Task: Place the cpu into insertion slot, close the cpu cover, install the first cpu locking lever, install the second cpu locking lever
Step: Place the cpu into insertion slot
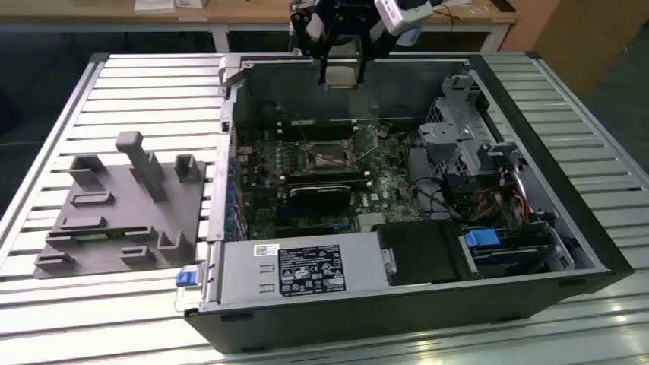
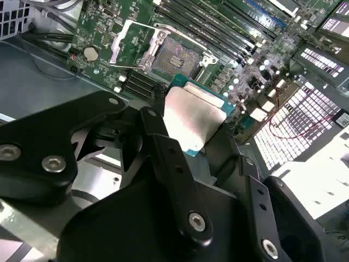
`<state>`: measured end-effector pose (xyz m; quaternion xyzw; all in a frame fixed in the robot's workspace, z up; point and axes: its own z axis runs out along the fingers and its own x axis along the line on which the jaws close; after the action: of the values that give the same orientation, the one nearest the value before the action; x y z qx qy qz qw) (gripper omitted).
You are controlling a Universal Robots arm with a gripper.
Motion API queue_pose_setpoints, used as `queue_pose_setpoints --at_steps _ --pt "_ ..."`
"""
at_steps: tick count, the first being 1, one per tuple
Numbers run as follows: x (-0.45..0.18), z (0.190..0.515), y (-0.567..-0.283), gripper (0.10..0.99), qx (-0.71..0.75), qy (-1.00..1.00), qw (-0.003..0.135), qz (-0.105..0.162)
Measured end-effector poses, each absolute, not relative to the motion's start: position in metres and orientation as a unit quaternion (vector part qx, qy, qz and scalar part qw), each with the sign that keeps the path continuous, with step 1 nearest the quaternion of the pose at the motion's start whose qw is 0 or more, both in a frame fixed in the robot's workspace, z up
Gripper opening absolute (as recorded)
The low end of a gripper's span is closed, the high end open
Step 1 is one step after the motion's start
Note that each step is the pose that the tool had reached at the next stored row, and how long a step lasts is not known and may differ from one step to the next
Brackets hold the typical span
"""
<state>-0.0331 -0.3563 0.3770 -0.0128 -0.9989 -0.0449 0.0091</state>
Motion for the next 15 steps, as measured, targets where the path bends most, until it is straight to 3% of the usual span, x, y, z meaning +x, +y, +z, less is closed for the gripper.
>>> queue_pose_setpoints --at_steps 15 --pt "-0.0334 0.3708 -0.3563 0.541 -0.013 -0.999 0.004 -0.043"
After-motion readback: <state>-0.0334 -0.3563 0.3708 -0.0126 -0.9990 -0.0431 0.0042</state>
